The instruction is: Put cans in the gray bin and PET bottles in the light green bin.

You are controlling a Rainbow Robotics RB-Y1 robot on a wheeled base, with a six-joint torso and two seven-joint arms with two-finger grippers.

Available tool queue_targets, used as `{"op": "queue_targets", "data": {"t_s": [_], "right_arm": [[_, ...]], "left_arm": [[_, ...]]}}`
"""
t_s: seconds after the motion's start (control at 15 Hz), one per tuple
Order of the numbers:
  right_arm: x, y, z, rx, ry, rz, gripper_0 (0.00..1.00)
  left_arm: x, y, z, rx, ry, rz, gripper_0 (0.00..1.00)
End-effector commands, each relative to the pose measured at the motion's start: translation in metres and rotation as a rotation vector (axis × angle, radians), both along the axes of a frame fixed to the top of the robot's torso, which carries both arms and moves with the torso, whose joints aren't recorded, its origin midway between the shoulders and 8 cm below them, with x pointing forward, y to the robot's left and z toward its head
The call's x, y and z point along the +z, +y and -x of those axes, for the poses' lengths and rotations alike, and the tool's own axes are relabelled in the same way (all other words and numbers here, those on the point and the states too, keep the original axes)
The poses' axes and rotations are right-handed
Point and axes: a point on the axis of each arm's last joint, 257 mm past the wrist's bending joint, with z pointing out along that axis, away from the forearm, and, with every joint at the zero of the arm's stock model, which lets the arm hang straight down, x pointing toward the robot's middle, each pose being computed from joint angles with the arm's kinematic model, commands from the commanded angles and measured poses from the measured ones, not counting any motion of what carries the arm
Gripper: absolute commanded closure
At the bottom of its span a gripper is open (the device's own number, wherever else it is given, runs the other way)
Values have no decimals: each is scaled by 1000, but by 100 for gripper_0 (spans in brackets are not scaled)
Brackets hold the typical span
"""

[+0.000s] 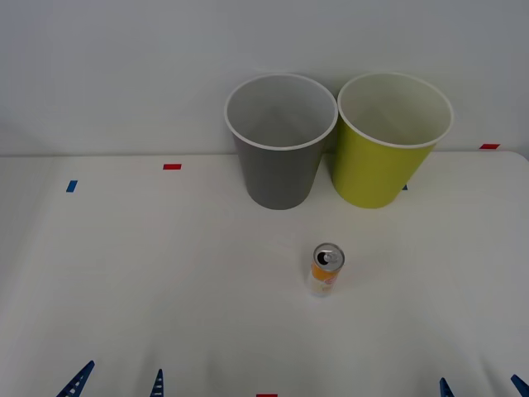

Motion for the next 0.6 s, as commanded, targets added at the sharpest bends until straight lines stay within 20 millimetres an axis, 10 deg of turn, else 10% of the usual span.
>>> {"op": "queue_targets", "data": {"t_s": [0.07, 0.6], "right_arm": [[0, 0, 0, 0, 0, 0, 0], [0, 0, 0, 0, 0, 0, 0]], "left_arm": [[0, 0, 0, 0, 0, 0, 0], [0, 0, 0, 0, 0, 0, 0]]}}
